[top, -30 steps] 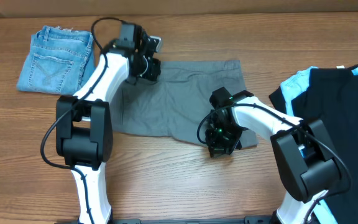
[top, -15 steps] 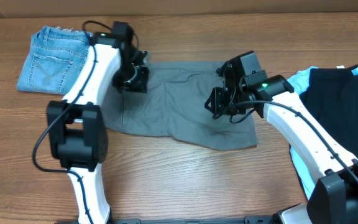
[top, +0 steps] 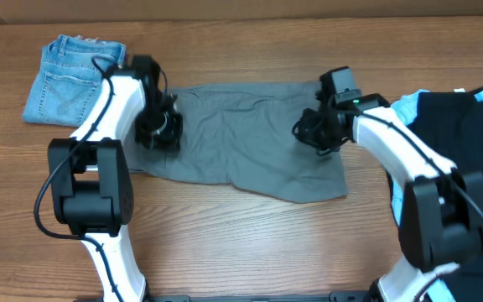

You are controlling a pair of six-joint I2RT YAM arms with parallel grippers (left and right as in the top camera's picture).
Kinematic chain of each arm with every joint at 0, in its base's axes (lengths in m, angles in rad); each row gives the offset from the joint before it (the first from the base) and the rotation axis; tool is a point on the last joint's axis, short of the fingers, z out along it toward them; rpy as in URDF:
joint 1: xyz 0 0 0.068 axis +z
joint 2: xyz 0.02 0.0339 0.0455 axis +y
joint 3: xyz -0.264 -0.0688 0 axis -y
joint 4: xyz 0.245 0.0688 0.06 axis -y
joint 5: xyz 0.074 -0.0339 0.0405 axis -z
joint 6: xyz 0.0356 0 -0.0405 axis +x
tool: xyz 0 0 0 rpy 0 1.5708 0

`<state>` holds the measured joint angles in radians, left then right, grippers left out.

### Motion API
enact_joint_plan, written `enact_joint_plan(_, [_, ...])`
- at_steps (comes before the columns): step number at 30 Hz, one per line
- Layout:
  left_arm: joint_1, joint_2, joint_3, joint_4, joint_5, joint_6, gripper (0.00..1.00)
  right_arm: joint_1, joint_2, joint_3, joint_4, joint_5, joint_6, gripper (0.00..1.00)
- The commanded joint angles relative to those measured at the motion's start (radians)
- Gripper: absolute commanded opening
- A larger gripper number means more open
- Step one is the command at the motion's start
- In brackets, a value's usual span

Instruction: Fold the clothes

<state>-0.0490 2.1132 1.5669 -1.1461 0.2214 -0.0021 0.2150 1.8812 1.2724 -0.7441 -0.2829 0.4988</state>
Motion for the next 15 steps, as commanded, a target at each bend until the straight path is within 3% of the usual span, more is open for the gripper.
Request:
enact_joint_plan(1, [0.0, -0.013, -0.09, 0.051, -0.115, -0.073, 0.17, -0.059, 0.071, 0.005, 0.018, -0.007, 0.011, 0.16])
enact_joint_plan(3, [0.006, -0.013, -0.129, 0.08, -0.175, -0.117, 0.16, -0.103, 0.103, 0.005, 0.018, 0.025, 0.011, 0.11])
enact_joint_plan(8, [0.03, -0.016, -0.145, 0.108, -0.161, -0.134, 0.19, -0.196, 0.122, 0.005, -0.014, 0.066, 0.033, 0.05])
enact_joint_plan(11, [0.039, -0.02, -0.116, 0.091, -0.076, -0.131, 0.29, -0.241, 0.102, 0.007, -0.04, 0.076, 0.028, 0.05])
enact_joint_plan(15, [0.042, -0.046, -0.051, 0.048, 0.016, -0.109, 0.35, -0.256, 0.041, 0.036, -0.098, 0.124, -0.005, 0.04])
